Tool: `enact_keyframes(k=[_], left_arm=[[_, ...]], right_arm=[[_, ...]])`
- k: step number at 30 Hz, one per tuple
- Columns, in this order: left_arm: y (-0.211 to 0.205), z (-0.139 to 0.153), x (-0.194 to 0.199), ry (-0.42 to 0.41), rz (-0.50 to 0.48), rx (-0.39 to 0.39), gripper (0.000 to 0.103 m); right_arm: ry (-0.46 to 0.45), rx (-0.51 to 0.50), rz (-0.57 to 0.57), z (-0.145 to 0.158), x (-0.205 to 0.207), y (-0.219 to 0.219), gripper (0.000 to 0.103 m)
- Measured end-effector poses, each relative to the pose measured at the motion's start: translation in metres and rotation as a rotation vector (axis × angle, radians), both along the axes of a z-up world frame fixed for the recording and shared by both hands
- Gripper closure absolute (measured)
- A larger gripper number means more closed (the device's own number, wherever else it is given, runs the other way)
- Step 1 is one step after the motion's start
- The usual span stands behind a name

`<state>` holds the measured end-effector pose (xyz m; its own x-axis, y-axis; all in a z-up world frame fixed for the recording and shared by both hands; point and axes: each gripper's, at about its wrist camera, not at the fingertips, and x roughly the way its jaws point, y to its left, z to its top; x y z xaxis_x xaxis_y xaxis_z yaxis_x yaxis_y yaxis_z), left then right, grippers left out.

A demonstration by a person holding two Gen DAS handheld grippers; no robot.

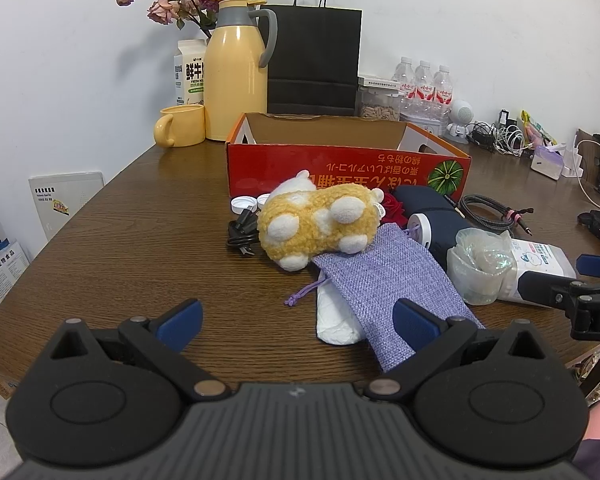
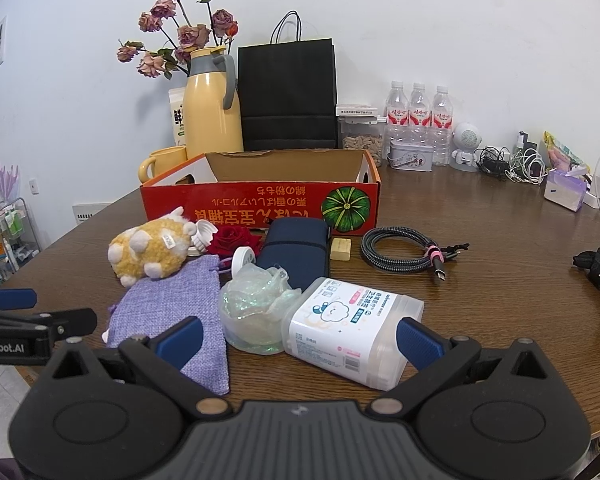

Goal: Organize objects

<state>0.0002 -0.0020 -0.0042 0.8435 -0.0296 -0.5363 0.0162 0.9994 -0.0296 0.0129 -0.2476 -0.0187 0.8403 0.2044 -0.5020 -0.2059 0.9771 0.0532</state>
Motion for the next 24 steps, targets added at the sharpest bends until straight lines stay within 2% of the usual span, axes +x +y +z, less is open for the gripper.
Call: enact_keyframes(k=[18, 24], left_arm=[[0.001, 0.0, 0.0, 0.004, 0.0, -0.002, 0.0], [0.007, -0.004, 0.006, 0.02, 0.021, -0.019, 0.0]], right_arm=[[-0.005, -0.001, -0.005, -0.001, 0.002, 0.001, 0.0], [-0.02, -0.025, -0.038, 0.0, 0.004, -0.012, 0.0]])
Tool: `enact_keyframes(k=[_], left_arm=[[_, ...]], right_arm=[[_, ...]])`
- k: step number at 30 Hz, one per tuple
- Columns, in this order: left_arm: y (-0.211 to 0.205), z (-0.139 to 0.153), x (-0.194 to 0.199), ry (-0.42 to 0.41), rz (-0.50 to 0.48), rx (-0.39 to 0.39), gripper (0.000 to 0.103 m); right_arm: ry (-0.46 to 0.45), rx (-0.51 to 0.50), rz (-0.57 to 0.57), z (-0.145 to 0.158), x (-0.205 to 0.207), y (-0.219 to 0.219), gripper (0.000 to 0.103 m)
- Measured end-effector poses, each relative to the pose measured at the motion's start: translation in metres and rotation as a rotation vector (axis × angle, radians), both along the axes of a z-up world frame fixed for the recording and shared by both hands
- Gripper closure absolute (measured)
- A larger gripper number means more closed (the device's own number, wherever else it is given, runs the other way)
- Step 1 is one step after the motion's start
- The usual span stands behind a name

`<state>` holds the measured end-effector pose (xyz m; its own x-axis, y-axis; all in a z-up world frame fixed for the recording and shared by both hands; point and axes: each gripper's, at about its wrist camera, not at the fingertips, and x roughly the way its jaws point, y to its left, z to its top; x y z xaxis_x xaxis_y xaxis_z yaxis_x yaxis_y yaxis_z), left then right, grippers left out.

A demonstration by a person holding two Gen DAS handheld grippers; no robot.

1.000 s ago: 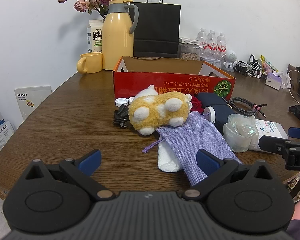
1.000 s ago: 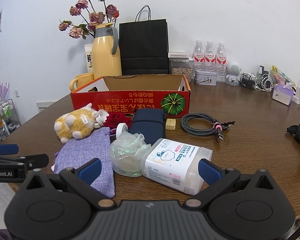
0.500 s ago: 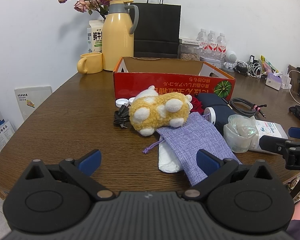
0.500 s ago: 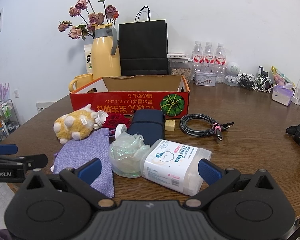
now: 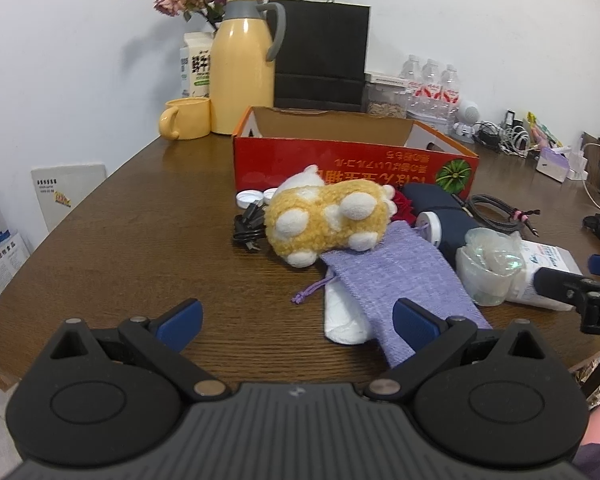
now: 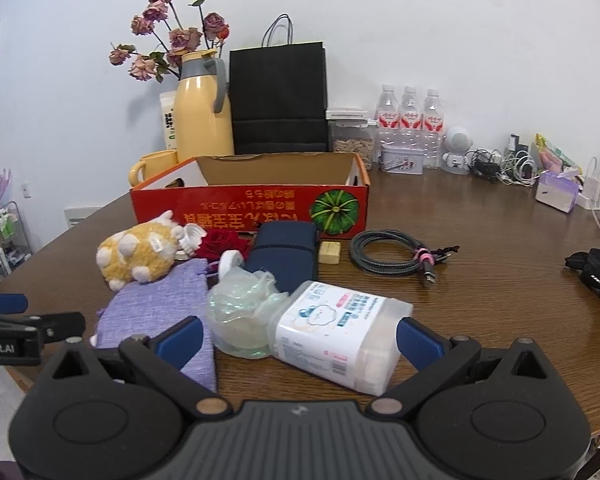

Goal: Organize objects
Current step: 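Grasp the yellow plush toy with the left gripper while the right gripper grasps the white cotton-pad package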

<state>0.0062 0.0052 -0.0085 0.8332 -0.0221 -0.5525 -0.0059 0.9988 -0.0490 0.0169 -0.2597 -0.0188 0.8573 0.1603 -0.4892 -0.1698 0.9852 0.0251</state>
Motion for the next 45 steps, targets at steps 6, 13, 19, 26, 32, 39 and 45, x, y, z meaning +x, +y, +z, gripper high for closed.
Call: enact_keyframes(k=[6, 13, 19, 26, 32, 39, 45], left_arm=[[0.007, -0.004, 0.004, 0.016, 0.027, -0.008, 0.0], [0.01, -0.007, 0.007, 0.028, 0.035, -0.011, 0.0], [0.01, -0.009, 0.008, 0.037, 0.04, -0.011, 0.0], [0.008, -0.01, 0.012, 0.045, 0.041, -0.006, 0.0], [0.008, -0.008, 0.016, 0.032, 0.041, 0.002, 0.0], [0.008, 0.004, 0.031, -0.019, 0.028, -0.023, 0.0], [0.007, 0.019, 0.059, -0.045, 0.021, -0.062, 0.0]], right_arm=[[-0.006, -0.119, -0.041, -0.014, 0.011, 0.004, 0.0], [0.022, -0.153, -0.033, -0.028, 0.021, 0.014, 0.001], [0.026, -0.17, -0.06, -0.03, 0.031, -0.004, 0.003], [0.038, -0.117, -0.011, -0.027, 0.042, -0.026, 0.006], [0.052, -0.121, 0.065, -0.031, 0.06, -0.028, 0.004], [0.12, -0.05, 0.174, -0.037, 0.085, -0.041, 0.009], [0.117, -0.044, 0.184, -0.035, 0.089, -0.043, 0.038]])
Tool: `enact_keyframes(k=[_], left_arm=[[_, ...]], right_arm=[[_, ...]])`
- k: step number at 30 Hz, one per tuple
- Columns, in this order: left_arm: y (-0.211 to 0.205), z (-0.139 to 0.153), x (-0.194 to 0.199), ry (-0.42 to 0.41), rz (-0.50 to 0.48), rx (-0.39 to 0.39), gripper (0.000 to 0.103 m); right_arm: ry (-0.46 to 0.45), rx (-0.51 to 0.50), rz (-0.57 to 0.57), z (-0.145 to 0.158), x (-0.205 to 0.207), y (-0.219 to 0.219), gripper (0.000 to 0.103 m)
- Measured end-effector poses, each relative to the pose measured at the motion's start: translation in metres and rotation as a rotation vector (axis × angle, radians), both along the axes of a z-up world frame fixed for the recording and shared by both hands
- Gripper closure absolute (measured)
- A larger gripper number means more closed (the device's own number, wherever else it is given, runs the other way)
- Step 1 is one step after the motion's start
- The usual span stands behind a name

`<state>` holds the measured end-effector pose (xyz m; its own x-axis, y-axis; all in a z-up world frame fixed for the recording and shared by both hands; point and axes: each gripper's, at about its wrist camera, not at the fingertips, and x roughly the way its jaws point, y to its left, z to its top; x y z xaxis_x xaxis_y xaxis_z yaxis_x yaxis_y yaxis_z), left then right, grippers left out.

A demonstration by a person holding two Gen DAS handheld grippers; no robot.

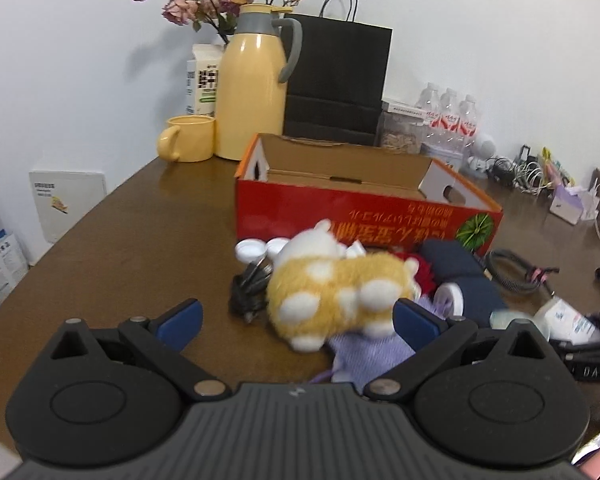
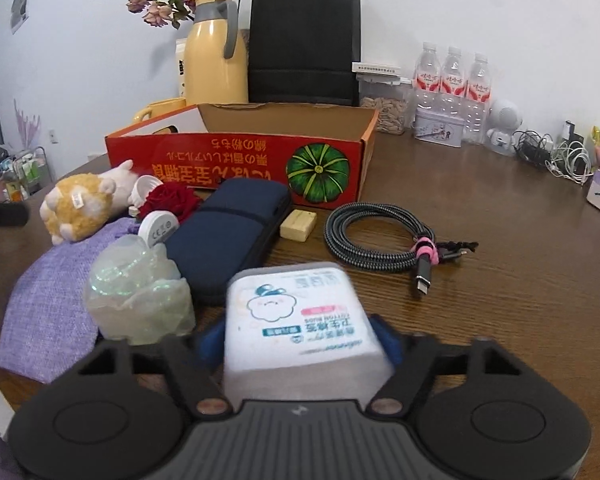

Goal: Organize objects
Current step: 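Grasp the yellow plush toy with the left gripper while the right gripper grasps the white cotton-pad package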

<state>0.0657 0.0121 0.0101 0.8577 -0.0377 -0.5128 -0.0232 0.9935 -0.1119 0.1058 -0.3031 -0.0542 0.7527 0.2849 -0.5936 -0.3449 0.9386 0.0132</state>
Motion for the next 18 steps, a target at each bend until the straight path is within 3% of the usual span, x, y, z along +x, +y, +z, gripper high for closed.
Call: enact_keyframes(k=[5, 18], left_arm=[[0.0, -0.006, 0.024, 0.018, -0.053, -0.057, 0.0], [-0.012, -0.011, 0.047, 0.021, -0.125, -0.061, 0.0]], right_arm=[[-0.025, 0.024, -0.031, 0.002, -0.005, -0.006, 0.039], [-0.072, 0.014, -0.059, 0.022, 0.0, 0.004, 0.039]])
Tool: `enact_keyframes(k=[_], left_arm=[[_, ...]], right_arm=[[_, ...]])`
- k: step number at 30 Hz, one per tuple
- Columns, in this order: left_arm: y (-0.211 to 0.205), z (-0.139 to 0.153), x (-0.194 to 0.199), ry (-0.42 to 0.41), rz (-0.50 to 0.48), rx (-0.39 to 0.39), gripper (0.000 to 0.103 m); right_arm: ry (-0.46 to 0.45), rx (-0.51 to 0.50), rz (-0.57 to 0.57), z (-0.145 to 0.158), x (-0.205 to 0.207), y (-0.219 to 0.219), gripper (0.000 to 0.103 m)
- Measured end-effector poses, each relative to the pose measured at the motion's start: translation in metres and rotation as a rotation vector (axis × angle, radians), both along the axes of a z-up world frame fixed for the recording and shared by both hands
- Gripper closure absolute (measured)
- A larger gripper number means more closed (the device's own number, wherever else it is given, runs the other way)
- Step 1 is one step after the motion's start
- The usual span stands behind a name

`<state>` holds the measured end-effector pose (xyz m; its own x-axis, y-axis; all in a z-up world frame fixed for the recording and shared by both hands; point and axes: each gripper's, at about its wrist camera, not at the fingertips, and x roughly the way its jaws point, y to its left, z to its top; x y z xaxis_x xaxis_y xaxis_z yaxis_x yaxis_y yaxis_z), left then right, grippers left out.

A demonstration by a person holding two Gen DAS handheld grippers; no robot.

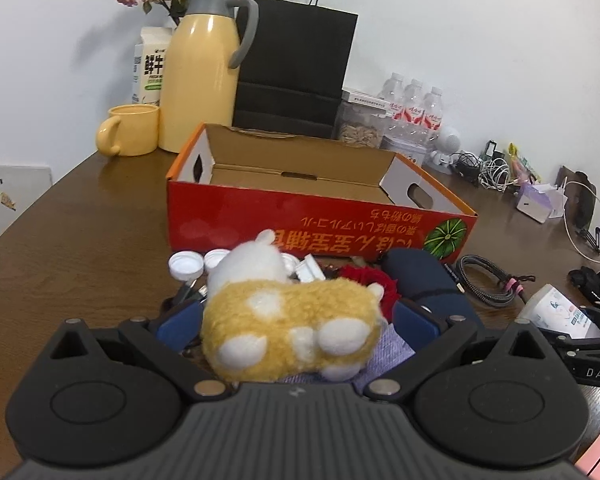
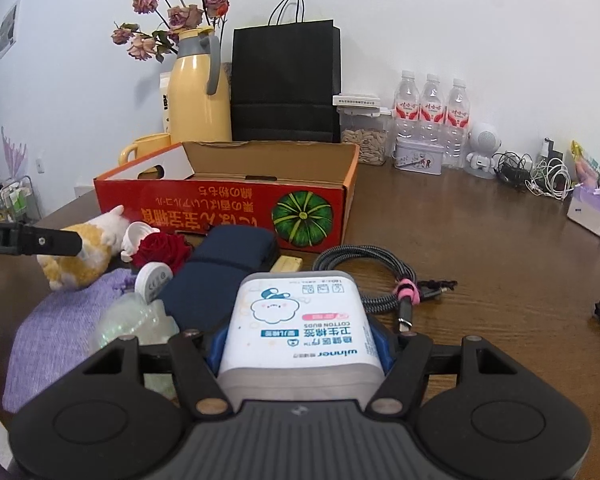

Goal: Organize objects
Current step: 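Grasp the yellow plush toy with the left gripper while the right gripper grasps the white cotton-pad package, then carry the plush toy and package into the cardboard box and open both grippers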

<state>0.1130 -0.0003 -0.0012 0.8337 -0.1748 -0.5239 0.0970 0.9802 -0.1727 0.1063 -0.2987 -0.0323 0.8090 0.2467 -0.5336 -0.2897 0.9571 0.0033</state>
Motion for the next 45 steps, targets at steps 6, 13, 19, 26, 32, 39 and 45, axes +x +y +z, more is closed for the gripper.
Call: enact_keyframes(k=[6, 13, 19, 26, 32, 39, 45], left_arm=[[-0.002, -0.011, 0.018, 0.059, 0.026, 0.003, 0.0], [0.002, -0.014, 0.025, 0.096, 0.021, -0.051, 0.003], [0.003, -0.01, 0.016, 0.056, 0.025, -0.044, 0.008], [0.003, 0.024, -0.008, -0.136, 0.038, 0.017, 0.008], [0.001, 0.068, 0.021, -0.249, 0.083, 0.078, 0.008], [-0.004, 0.086, 0.101, -0.225, 0.122, 0.131, 0.007], [-0.012, 0.048, 0.165, -0.06, 0.131, 0.204, 0.007]], right_arm=[[-0.021, 0.022, -0.006, 0.007, 0.003, 0.009, 0.039], [-0.061, 0.029, 0.007, 0.019, 0.012, 0.023, 0.039], [-0.107, 0.037, 0.012, 0.035, 0.027, 0.035, 0.039], [-0.162, 0.063, 0.019, 0.055, 0.045, 0.049, 0.039], [-0.195, 0.103, 0.018, 0.079, 0.076, 0.064, 0.039], [-0.172, 0.034, -0.032, 0.083, 0.142, 0.086, 0.039], [-0.07, -0.04, -0.075, 0.048, 0.199, 0.093, 0.039]])
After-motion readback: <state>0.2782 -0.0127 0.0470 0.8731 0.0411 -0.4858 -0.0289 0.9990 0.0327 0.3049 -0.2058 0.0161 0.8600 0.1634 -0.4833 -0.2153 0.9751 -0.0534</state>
